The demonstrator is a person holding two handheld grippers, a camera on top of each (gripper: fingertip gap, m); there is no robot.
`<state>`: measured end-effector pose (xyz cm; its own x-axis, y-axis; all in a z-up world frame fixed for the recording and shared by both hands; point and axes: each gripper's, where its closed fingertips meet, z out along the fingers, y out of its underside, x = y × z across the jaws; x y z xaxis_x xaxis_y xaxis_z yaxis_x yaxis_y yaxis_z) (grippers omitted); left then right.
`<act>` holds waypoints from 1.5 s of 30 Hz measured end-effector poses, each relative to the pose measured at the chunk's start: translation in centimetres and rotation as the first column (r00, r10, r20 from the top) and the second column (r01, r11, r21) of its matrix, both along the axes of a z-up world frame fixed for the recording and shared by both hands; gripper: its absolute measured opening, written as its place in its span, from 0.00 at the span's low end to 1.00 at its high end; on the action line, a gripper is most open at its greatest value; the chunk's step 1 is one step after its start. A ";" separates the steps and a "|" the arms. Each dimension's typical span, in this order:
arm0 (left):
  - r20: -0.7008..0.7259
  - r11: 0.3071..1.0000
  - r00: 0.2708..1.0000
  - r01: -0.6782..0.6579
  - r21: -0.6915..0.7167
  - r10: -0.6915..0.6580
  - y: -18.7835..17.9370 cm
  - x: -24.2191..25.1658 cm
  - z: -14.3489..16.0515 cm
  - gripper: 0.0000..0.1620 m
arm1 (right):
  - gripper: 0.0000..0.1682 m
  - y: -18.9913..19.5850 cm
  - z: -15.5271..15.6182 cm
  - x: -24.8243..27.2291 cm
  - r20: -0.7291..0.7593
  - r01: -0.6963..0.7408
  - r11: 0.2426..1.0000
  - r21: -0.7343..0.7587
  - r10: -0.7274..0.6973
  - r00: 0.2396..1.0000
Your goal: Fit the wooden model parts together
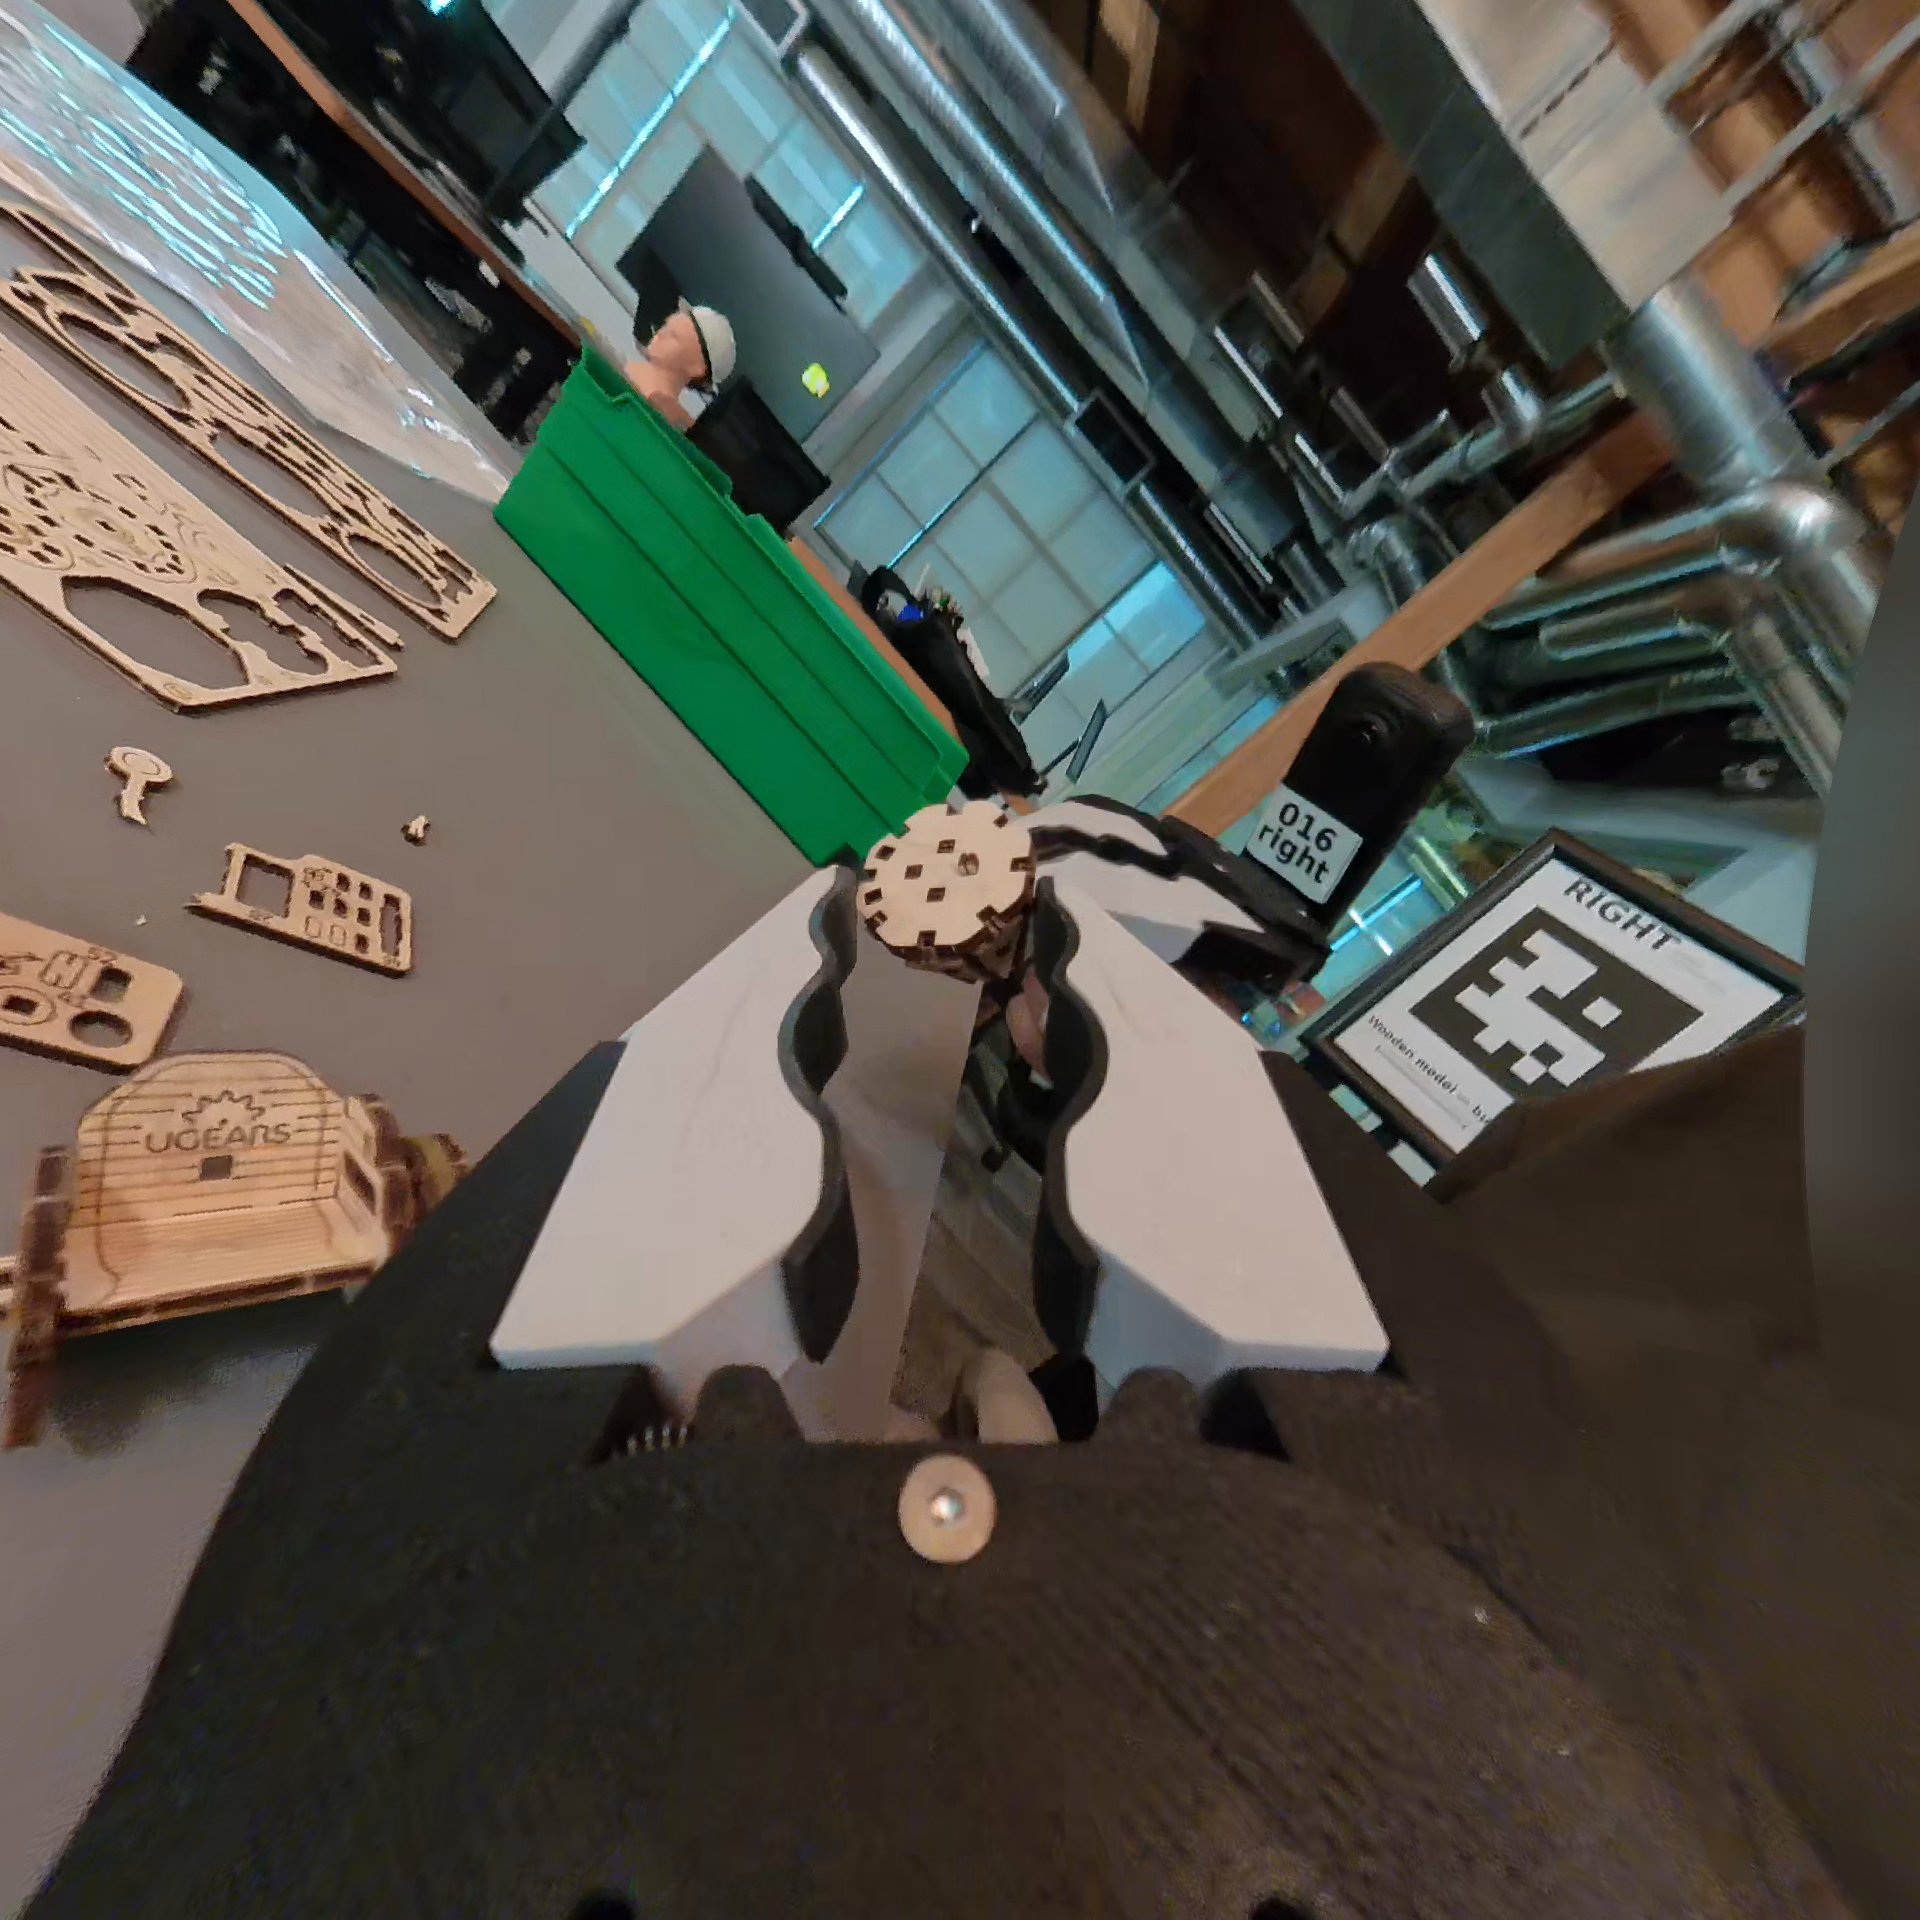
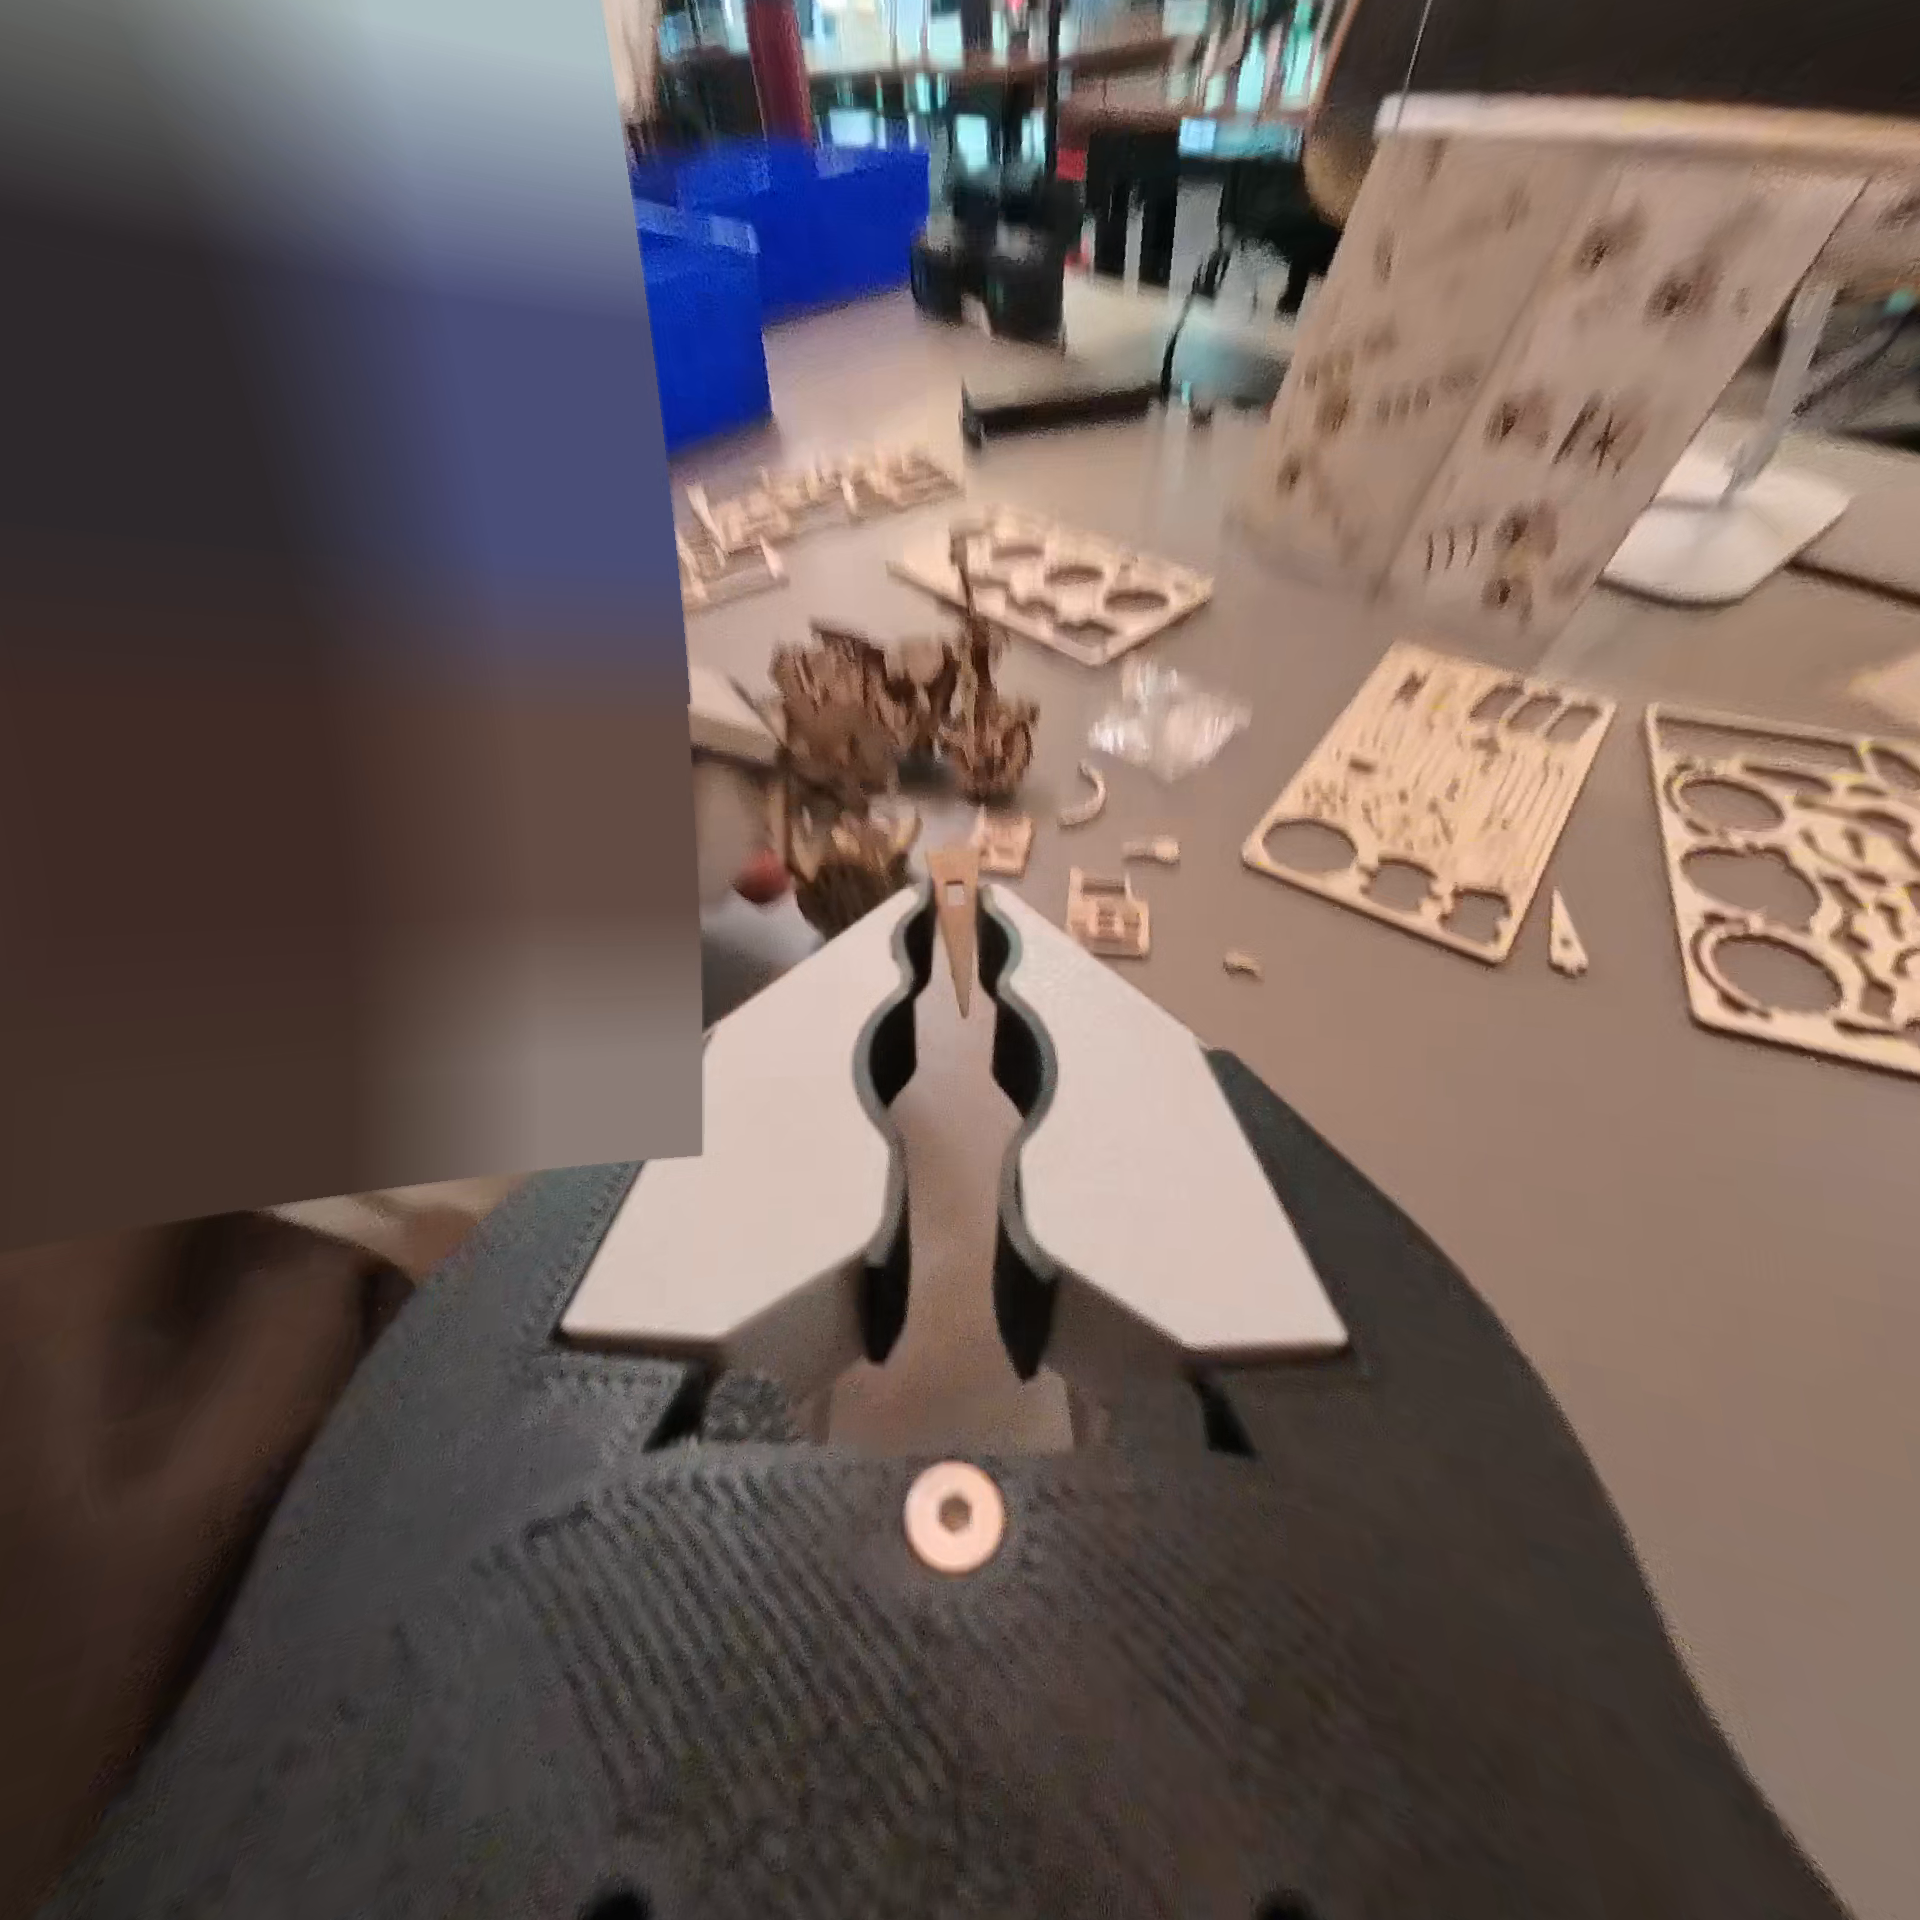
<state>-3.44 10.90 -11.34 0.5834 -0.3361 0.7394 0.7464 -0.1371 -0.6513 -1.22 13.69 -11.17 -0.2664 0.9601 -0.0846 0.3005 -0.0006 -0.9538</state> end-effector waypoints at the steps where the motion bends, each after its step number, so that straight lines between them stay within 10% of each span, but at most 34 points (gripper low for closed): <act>1: 0.009 1.000 1.000 -0.004 0.006 0.004 0.1 0.2 0.1 0.20 | 0.03 -0.5 0.7 -0.1 -0.027 -0.011 0.999 -0.034 0.010 1.000; 31: -0.049 0.999 0.998 0.028 -0.019 -0.028 0.9 2.5 -0.5 0.26 | 0.03 -2.3 0.3 -0.2 -0.036 -0.089 0.990 -0.109 0.086 0.996; 45: 0.075 0.998 0.995 0.061 -0.023 -0.059 0.7 2.3 -0.7 0.33 | 0.03 -2.6 -0.7 -0.2 0.000 -0.059 0.989 0.135 0.060 0.998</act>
<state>-1.16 11.60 -12.07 0.5064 -0.3491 0.7885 0.7823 -0.1987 -0.5904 -1.42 11.11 -11.90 -0.3234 0.9452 0.0457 0.2922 0.1457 -0.9452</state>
